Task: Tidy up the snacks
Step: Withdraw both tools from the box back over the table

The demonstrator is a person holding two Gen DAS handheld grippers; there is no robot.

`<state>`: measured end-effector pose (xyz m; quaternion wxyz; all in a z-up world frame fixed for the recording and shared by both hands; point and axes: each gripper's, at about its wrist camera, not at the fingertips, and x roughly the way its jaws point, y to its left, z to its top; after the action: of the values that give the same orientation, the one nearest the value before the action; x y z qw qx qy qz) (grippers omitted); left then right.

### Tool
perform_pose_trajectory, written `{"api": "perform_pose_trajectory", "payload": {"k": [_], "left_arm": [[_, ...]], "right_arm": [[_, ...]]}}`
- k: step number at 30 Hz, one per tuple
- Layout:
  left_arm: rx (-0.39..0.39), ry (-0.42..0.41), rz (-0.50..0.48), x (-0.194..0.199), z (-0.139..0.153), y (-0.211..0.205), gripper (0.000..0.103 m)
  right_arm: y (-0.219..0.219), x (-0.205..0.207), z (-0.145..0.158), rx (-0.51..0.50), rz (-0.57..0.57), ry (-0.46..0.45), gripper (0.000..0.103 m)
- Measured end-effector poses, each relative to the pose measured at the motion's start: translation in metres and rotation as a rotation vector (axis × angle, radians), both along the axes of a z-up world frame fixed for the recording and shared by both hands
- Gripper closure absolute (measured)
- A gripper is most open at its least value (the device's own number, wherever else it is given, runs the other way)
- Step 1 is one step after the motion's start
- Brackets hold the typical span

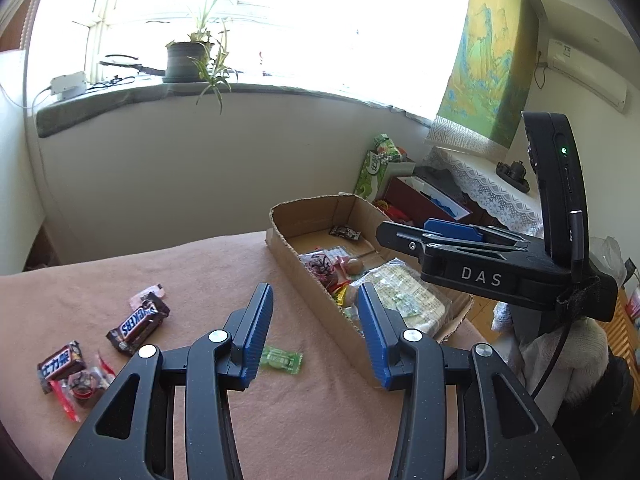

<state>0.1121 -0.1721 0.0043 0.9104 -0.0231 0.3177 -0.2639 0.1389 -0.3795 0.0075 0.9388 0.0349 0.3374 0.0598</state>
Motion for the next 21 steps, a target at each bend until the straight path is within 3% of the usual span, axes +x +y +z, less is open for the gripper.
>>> {"api": "perform_pose_trajectory", "payload": {"k": [11, 21], "left_arm": [[-0.008, 0.043, 0.176, -0.012, -0.021, 0.1, 0.06], [-0.005, 0.133, 0.284, -0.024, -0.054, 0.156, 0.06]], "right_arm": [[0.061, -0.038, -0.016, 0.036, 0.124, 0.012, 0.03], [0.126, -0.038, -0.062, 0.0, 0.3, 0.114, 0.031]]}}
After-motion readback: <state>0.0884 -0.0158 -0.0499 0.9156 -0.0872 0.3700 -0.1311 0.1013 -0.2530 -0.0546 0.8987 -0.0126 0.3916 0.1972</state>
